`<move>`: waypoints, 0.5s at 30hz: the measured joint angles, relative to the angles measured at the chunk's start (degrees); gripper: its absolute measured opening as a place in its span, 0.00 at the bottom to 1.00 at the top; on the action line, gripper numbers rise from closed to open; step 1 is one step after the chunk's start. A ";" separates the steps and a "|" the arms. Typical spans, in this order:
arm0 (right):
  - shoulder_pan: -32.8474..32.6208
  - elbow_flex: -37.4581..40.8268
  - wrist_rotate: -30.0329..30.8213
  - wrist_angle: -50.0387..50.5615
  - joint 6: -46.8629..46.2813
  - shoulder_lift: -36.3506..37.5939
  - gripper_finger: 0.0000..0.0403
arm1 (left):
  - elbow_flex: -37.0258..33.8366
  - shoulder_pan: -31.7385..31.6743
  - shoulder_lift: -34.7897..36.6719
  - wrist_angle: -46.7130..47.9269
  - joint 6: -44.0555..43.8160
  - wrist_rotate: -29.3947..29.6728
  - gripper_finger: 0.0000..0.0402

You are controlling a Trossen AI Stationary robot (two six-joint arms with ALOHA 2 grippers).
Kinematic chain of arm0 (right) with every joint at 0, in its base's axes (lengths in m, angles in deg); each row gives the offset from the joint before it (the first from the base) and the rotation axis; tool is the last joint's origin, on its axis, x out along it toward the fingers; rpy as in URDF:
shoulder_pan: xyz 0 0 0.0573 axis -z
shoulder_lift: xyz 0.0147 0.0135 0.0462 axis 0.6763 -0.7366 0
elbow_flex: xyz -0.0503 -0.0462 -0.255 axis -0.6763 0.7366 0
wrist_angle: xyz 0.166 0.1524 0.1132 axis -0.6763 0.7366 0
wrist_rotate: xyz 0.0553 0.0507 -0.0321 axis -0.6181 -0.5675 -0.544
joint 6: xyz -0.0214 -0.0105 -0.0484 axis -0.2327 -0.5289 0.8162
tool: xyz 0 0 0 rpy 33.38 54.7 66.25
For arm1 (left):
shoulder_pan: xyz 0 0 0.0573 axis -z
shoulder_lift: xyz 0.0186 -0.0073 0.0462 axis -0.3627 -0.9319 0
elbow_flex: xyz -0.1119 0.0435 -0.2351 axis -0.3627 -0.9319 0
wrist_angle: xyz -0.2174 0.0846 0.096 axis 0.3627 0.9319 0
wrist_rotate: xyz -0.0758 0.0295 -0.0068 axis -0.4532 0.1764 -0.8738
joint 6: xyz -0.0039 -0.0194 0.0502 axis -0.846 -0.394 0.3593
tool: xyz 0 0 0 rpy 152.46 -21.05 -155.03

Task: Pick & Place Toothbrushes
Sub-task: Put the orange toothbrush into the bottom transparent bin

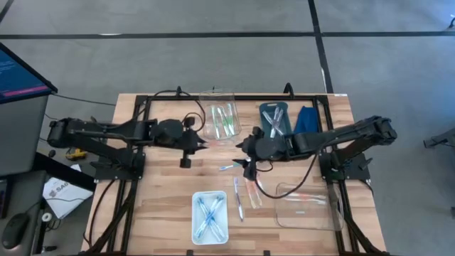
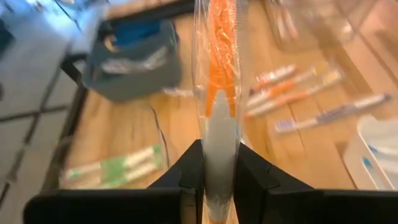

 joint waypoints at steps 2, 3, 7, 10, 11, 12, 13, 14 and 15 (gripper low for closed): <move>0.42 -1.03 0.06 4.41 -1.07 0.00 0.62 | 1.61 0.04 -0.81 3.80 -1.09 -0.23 0.11; 0.65 -1.40 0.06 5.54 -1.09 0.00 0.62 | 2.51 0.04 -1.50 6.26 -1.53 -0.24 0.11; 2.33 -2.77 -2.13 6.55 -0.82 0.00 0.62 | 6.64 0.37 -5.91 15.27 -3.97 -0.79 0.11; 3.57 -5.49 -5.65 9.91 -0.82 0.00 0.62 | 8.34 1.18 -9.88 17.80 -4.55 -0.88 0.11; 3.88 -6.48 -6.36 10.86 -0.81 0.00 0.62 | 8.68 1.58 -11.11 18.18 -4.55 -0.88 0.12; 3.98 -7.41 -6.59 11.75 -0.81 0.00 0.62 | 9.09 1.96 -12.46 18.14 -4.55 -0.97 0.12; 3.98 -8.34 -6.69 12.36 -0.74 0.00 0.62 | 9.38 2.27 -13.56 18.07 -4.54 -1.04 0.12; 3.96 -9.23 -6.91 12.91 -0.29 -0.17 0.62 | 9.72 2.51 -14.62 18.50 -4.51 -1.13 0.12; 3.96 -10.19 -7.29 13.43 0.54 -0.43 0.62 | 10.38 2.78 -15.69 18.55 -4.46 -1.05 0.12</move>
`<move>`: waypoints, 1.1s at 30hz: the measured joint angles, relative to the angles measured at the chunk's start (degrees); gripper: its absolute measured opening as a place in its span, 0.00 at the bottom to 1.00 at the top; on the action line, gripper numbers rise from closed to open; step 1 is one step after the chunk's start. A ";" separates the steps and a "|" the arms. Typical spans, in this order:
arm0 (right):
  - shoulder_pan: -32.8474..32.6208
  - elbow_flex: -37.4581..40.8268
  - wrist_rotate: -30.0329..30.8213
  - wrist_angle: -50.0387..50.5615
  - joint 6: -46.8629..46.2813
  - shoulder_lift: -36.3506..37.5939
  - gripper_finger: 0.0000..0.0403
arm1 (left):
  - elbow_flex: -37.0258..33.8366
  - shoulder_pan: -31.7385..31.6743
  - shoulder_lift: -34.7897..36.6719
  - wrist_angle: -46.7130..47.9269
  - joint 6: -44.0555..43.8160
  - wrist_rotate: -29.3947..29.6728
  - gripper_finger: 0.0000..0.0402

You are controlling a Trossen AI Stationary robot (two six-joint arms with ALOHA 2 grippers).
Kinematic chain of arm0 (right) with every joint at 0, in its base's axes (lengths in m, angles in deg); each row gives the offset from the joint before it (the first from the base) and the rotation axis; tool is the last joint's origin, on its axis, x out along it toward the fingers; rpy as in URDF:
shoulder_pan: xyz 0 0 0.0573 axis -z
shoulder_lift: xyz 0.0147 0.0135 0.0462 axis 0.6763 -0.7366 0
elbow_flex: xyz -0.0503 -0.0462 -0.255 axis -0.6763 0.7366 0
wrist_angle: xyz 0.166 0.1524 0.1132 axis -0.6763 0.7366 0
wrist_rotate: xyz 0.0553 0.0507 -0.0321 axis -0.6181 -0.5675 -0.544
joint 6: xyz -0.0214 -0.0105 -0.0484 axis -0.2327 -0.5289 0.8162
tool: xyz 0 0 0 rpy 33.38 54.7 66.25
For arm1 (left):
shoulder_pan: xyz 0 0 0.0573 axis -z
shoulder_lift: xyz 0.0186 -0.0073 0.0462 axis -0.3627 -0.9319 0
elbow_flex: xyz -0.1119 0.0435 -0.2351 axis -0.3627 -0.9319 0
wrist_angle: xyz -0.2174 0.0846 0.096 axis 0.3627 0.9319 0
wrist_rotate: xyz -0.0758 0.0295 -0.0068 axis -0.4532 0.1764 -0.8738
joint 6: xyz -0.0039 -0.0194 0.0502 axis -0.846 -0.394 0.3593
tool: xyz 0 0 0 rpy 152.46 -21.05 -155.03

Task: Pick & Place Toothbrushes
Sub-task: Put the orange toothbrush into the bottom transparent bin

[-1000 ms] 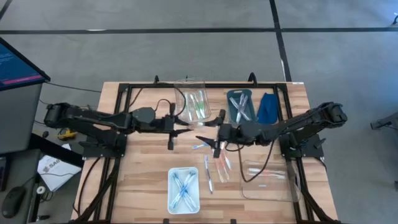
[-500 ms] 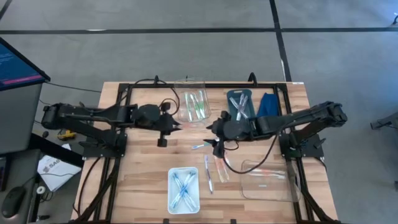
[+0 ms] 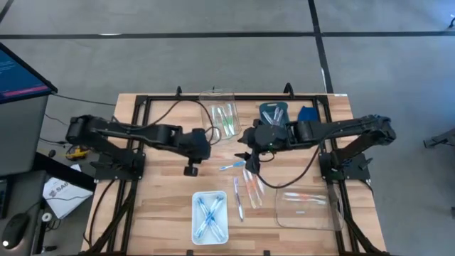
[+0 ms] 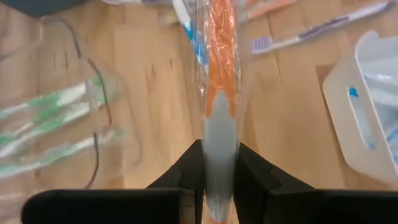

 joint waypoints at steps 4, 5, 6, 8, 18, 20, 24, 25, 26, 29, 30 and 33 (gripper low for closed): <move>0.08 -2.30 -0.83 1.16 3.43 -2.57 0.62 | 2.35 0.82 -2.47 -0.67 -0.05 2.39 0.12; 0.13 -2.53 -0.84 2.06 4.19 -3.53 0.62 | 2.85 0.97 -2.91 -0.68 -0.07 2.49 0.12; 0.13 -2.90 -0.82 2.93 5.00 -4.68 0.62 | 3.26 1.13 -3.22 -1.04 -0.09 2.53 0.12; 0.14 -4.40 -0.80 2.03 6.84 -7.50 0.62 | 3.51 1.45 -3.23 -1.02 -0.30 2.61 0.12; 0.22 -15.25 -0.78 10.86 10.69 -19.79 0.62 | 3.67 2.57 -3.20 -1.01 -1.41 2.71 0.12; 0.24 -17.12 -0.78 11.39 10.93 -21.90 0.62 | 3.67 2.57 -3.18 -1.02 -1.53 2.71 0.12; 0.40 -17.59 -0.66 13.42 10.90 -23.22 0.62 | 3.67 2.51 -3.19 -0.91 -1.60 2.69 0.12; 0.50 -17.62 -0.64 13.73 10.69 -23.14 0.62 | 3.67 2.51 -3.18 -1.02 -1.60 2.70 0.12; 0.48 -17.65 -0.61 13.75 10.37 -23.11 0.62 | 3.67 2.51 -3.18 -1.08 -1.61 2.70 0.12; 0.48 -17.65 -0.54 13.88 9.56 -23.11 0.62 | 3.67 2.51 -3.18 -1.13 -1.60 2.71 0.12; 0.49 -17.65 -0.52 13.82 9.53 -23.11 0.61 | 3.67 2.47 -3.18 -1.12 -1.58 2.70 0.12; 0.49 -17.65 -0.52 14.04 9.43 -23.11 0.59 | 3.65 2.46 -3.18 -1.22 -1.56 2.69 0.12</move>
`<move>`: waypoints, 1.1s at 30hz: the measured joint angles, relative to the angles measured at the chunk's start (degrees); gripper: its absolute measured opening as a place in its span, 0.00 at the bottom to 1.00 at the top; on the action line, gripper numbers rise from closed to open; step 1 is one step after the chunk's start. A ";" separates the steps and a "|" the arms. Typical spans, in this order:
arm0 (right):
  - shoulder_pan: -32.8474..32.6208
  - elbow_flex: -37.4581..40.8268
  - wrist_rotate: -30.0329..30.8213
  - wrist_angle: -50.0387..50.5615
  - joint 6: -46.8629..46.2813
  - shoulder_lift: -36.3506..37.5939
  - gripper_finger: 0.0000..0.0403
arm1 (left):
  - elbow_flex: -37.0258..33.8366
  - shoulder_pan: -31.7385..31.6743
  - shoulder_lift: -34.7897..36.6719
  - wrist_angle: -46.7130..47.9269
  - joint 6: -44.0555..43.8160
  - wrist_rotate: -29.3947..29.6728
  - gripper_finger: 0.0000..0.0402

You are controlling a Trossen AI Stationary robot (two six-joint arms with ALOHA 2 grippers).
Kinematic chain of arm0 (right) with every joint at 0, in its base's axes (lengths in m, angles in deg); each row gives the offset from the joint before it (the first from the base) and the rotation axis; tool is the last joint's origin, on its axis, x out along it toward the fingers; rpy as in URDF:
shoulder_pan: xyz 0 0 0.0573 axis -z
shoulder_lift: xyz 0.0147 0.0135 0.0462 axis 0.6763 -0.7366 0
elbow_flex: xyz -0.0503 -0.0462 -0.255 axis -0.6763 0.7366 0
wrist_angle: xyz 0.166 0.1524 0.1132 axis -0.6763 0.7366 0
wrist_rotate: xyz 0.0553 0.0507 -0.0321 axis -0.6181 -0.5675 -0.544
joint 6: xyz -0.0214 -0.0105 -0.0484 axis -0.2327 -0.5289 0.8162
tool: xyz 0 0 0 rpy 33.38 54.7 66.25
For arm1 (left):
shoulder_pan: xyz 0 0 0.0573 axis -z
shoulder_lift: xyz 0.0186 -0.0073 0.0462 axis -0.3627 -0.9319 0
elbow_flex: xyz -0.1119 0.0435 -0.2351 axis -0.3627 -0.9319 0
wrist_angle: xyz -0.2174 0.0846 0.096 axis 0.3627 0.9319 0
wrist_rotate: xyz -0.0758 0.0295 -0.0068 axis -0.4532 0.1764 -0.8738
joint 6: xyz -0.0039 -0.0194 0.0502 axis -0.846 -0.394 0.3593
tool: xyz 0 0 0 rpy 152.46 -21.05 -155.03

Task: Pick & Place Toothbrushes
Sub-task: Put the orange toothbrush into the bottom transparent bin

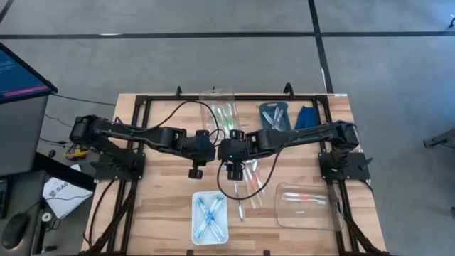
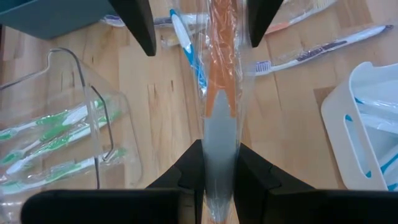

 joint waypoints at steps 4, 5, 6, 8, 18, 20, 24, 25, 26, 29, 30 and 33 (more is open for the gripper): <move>-0.14 0.00 0.02 0.19 -0.02 0.00 0.48 | -0.01 0.00 0.00 0.07 -0.02 0.00 0.12; -0.14 0.00 0.00 0.23 -0.02 0.00 0.45 | -0.01 0.00 0.00 0.09 -0.04 -0.04 0.12; -0.16 0.00 0.00 0.22 -0.02 0.00 0.41 | -0.01 0.00 0.00 0.09 -0.04 -0.09 0.12; -0.30 0.00 0.00 0.41 0.03 0.00 0.34 | -0.01 0.00 0.00 0.13 -0.08 -0.09 0.12; -0.95 0.02 0.26 1.28 0.18 0.00 0.05 | -0.01 0.00 0.00 0.18 -0.27 -0.11 0.15; -0.97 0.00 0.24 1.57 -0.47 0.00 0.07 | -0.05 0.02 0.45 0.17 0.17 -0.16 0.17; -1.29 0.00 0.38 2.89 -1.38 0.02 0.07 | -0.23 0.13 2.47 0.08 0.41 -0.30 0.21; -1.43 0.00 0.53 2.92 -1.37 0.02 0.06 | -0.35 0.20 3.19 -0.27 0.55 -0.55 0.21; -1.65 0.02 0.73 2.88 -1.35 0.02 0.04 | -0.58 0.42 4.01 -0.90 1.10 -0.92 0.22; -2.17 0.01 1.20 2.47 -1.18 0.08 0.04 | -1.24 0.70 6.18 -1.84 1.08 -1.04 0.24; -2.37 0.02 1.29 2.42 -1.40 0.11 0.05 | -1.25 0.72 6.81 -2.15 0.80 -1.04 0.26; -2.45 0.02 1.25 2.79 -1.55 0.11 0.06 | -1.22 0.88 9.06 -2.67 0.59 -0.81 0.33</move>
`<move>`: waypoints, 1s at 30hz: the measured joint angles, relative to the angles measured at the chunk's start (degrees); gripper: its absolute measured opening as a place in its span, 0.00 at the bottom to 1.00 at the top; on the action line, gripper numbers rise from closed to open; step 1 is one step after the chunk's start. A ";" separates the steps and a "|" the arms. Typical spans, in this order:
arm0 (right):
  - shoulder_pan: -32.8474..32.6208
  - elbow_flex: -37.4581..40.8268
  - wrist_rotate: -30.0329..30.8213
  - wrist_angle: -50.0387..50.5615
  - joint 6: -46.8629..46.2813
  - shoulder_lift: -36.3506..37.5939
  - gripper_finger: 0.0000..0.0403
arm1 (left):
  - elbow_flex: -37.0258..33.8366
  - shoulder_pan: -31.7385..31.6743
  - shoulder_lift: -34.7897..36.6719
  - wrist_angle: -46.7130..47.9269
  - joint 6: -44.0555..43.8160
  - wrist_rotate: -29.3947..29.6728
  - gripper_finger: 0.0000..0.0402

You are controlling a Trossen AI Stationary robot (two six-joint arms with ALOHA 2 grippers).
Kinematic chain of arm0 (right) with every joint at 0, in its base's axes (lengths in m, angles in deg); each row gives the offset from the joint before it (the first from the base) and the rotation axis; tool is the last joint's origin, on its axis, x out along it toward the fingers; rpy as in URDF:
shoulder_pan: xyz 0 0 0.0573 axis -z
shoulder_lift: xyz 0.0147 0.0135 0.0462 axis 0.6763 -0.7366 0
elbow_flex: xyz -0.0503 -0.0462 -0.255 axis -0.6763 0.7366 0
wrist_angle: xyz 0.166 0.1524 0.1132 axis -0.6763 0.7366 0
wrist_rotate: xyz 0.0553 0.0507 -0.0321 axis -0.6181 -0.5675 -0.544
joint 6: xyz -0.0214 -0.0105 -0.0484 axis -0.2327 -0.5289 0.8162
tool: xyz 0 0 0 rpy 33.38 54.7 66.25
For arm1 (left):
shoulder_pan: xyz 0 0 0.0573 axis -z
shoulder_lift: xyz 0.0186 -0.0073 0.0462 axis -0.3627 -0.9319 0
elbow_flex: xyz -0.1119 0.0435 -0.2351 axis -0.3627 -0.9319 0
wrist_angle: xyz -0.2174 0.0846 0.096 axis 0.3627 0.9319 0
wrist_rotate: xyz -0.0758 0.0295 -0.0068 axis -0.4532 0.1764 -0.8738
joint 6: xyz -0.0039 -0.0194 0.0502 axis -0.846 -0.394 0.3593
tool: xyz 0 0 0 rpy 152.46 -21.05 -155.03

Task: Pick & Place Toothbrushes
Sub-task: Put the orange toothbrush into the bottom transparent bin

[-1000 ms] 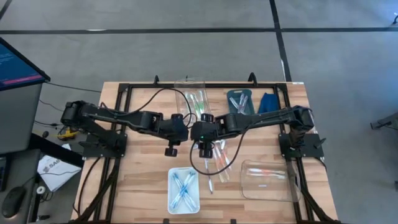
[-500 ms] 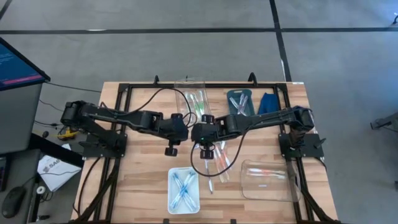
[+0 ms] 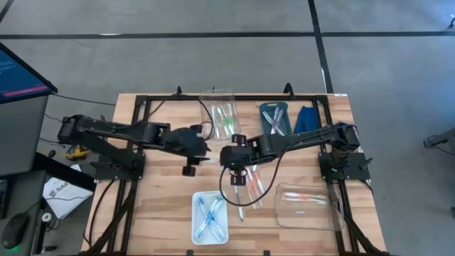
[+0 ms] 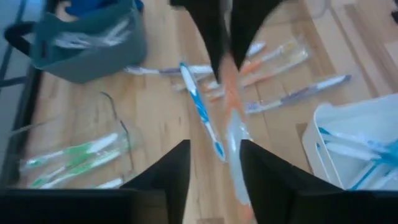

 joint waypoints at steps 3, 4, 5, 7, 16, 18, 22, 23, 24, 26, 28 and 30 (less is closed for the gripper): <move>-0.36 0.00 0.02 0.24 0.00 0.00 0.04 | 0.02 0.04 2.05 -0.22 0.00 -0.08 0.41; -0.41 0.00 0.02 0.37 0.00 0.00 0.04 | 0.02 0.04 2.90 -0.67 0.00 -0.24 0.44; -0.65 0.00 0.02 0.56 -0.02 0.00 0.04 | 0.02 0.04 3.70 -0.62 0.00 -0.23 0.47; -1.22 0.00 0.04 1.28 -0.17 0.02 0.04 | 0.04 0.04 4.94 -0.65 -0.02 -0.24 0.52; -9.00 3.44 7.86 9.83 -11.40 8.46 0.04 | -5.60 0.04 9.92 -4.17 -0.24 -0.29 0.60; -11.54 5.86 9.28 10.71 -15.44 11.56 0.04 | -8.02 0.04 11.08 -8.00 -0.07 -0.46 0.60; -16.87 11.15 10.82 14.03 -24.64 17.85 0.04 | -13.21 0.09 13.35 -15.69 1.34 -1.56 0.59; -18.25 12.52 10.82 15.46 -27.40 19.07 0.04 | -14.46 0.11 14.02 -16.59 1.56 -2.31 0.59; -19.64 13.95 10.92 16.73 -30.22 20.20 0.04 | -15.37 0.11 14.46 -18.64 1.75 -2.65 0.58; -23.17 17.31 11.08 18.22 -35.73 22.55 0.04 | -16.95 0.39 15.26 -22.25 2.19 -3.06 0.58; -26.41 19.96 11.24 17.25 -40.22 24.56 0.04 | -17.96 0.44 15.91 -24.10 2.37 -3.14 0.57; -29.99 22.81 11.27 18.53 -45.48 26.64 0.04 | -18.20 0.46 16.13 -25.89 2.43 -3.50 0.57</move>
